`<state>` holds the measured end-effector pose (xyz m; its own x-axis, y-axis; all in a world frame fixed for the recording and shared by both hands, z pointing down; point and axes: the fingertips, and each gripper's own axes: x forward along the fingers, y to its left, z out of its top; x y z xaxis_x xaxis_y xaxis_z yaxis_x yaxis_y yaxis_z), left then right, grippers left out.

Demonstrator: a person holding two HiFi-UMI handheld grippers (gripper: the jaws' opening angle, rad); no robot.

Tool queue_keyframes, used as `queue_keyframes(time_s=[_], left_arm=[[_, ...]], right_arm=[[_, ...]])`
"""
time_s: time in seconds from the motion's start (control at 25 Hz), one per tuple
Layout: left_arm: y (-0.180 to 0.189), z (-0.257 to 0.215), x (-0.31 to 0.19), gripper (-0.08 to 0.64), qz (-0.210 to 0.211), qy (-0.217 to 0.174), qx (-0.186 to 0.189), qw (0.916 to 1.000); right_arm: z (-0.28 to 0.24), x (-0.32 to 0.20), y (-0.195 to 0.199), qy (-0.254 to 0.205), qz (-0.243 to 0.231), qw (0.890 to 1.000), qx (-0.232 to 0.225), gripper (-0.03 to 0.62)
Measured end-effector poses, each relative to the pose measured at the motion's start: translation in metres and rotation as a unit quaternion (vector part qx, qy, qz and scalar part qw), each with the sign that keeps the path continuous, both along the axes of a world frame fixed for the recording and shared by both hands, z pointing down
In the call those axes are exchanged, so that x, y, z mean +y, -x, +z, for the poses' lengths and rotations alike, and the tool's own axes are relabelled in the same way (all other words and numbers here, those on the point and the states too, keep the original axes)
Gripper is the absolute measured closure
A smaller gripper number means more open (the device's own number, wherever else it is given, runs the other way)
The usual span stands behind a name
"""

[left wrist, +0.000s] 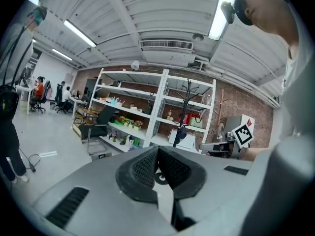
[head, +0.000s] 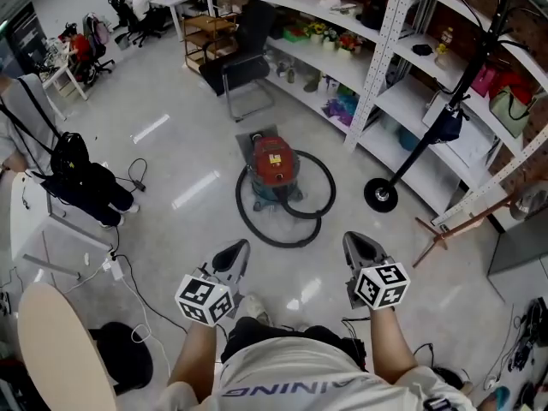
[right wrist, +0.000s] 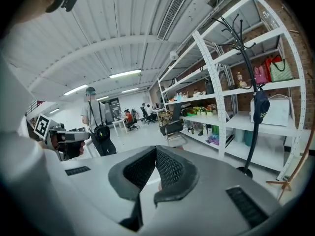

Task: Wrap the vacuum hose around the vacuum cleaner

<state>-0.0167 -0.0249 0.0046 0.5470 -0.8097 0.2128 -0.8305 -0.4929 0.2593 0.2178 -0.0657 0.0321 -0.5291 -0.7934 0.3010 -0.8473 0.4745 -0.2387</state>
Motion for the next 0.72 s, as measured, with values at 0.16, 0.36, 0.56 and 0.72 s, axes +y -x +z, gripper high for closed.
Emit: queue_keyframes(time_s=[0.16,0.36,0.56,0.72], left_arm=[[-0.037,-0.015,0.048,0.543,0.008,-0.011,-0.011,0.9999],[-0.066,-0.041,0.097,0.543,0.021,-0.023,-0.019,0.9993],[-0.056,-0.061,0.123,0.543,0.011,-0.029,-0.009,0.9995],[-0.042,-0.074,0.129,0.543,0.007,-0.048,-0.004,0.9988]], right_arm=[[-0.017,0.047,-0.028,-0.008,-0.012,1.0,-0.002,0.581],[-0.037,0.089,-0.05,-0.026,-0.021,0.999,-0.012,0.581],[-0.058,0.112,-0.045,-0.055,-0.012,0.998,-0.03,0.581],[-0.076,0.124,-0.031,-0.085,-0.008,0.996,-0.021,0.581]])
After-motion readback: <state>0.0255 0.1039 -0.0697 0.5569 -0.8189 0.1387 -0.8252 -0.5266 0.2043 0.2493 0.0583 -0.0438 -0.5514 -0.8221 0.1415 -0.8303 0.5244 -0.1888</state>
